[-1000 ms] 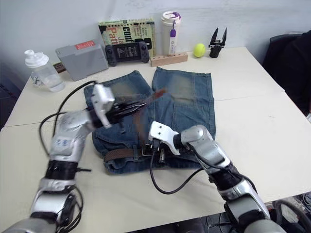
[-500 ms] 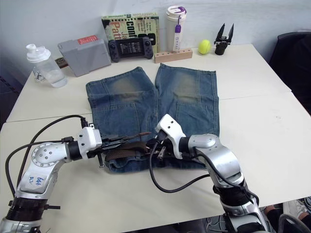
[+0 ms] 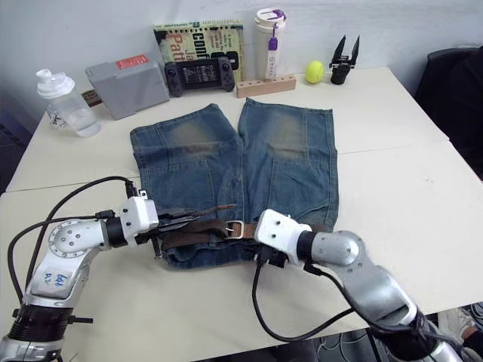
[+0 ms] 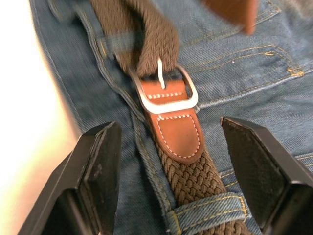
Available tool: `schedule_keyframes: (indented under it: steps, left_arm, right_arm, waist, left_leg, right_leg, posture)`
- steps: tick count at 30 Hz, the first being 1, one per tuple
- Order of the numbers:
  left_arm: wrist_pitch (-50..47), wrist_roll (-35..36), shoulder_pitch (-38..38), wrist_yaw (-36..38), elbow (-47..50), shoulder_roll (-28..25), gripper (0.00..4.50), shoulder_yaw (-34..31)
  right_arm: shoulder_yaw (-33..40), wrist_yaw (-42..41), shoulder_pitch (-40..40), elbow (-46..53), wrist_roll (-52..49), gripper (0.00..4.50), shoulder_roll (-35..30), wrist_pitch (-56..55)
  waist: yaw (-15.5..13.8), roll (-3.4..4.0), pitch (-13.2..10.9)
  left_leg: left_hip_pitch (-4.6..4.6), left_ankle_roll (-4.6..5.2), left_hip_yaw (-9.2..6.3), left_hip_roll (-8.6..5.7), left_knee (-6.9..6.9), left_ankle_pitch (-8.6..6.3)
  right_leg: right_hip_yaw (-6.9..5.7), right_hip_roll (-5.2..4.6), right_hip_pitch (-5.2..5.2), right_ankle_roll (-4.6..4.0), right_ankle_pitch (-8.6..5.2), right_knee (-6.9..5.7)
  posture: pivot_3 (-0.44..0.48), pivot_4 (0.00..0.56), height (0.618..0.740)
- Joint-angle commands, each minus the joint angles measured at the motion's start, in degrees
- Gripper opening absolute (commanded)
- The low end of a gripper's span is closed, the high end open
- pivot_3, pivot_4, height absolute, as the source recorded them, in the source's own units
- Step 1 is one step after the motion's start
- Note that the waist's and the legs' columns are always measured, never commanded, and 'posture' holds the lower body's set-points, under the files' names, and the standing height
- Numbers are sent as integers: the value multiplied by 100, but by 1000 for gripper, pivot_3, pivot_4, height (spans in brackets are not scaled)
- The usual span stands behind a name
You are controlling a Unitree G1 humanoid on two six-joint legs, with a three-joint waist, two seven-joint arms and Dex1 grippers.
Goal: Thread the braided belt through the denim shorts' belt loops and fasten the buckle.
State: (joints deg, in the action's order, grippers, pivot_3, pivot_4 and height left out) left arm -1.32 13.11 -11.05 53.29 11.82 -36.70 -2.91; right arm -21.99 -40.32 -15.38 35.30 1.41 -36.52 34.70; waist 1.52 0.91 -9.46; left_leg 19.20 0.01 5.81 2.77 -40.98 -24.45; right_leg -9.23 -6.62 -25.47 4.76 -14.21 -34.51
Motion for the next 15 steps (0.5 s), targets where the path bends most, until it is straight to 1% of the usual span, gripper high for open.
schedule_keyframes:
  steps: [1,7,11,12,13,15]
  left_arm:
    - [-62,165,-93,-15,148,-66,0,-91]
    - [-114,195,-136,-11,163,-89,0,-95]
    - [-101,151,-132,18,170,-125,0,-55]
    - [-94,135,-132,23,168,-135,0,-47]
    - [-68,102,-141,30,144,-153,0,-32]
    - [-11,19,-161,39,96,-196,0,-1]
  right_arm:
    - [-404,416,135,-193,896,3463,-165,-867]
    - [-600,881,276,-579,1708,3463,-27,-1419]
    - [-518,1043,358,-725,1921,3463,175,-1423]
    - [-490,1048,379,-729,1944,3246,226,-1380]
    - [-466,1033,388,-739,1944,2903,276,-1334]
    - [-433,992,380,-737,1963,2394,339,-1261]
  waist:
    - [-12,-3,-2]
    - [-9,-5,-2]
    - [-6,-5,-2]
    - [-6,-5,-2]
    - [-6,-5,-2]
    - [-9,-5,-2]
  left_leg:
    - [0,0,1,0,-1,0]
    - [0,0,0,1,-5,0]
    - [-2,-2,0,3,-6,1]
    - [-2,-2,0,3,-6,1]
    - [-2,-2,0,3,-6,1]
    - [-2,-2,0,3,-6,1]
  right_leg:
    - [0,-1,0,0,0,1]
    - [1,0,1,0,0,-1]
    - [2,2,2,0,0,-3]
    - [2,2,2,0,0,-3]
    - [2,2,2,0,0,-3]
    - [2,2,2,0,0,-4]
  posture:
    - [0,150,720]
    - [0,150,720]
    - [0,150,720]
    - [0,150,720]
    - [0,150,720]
    - [0,150,720]
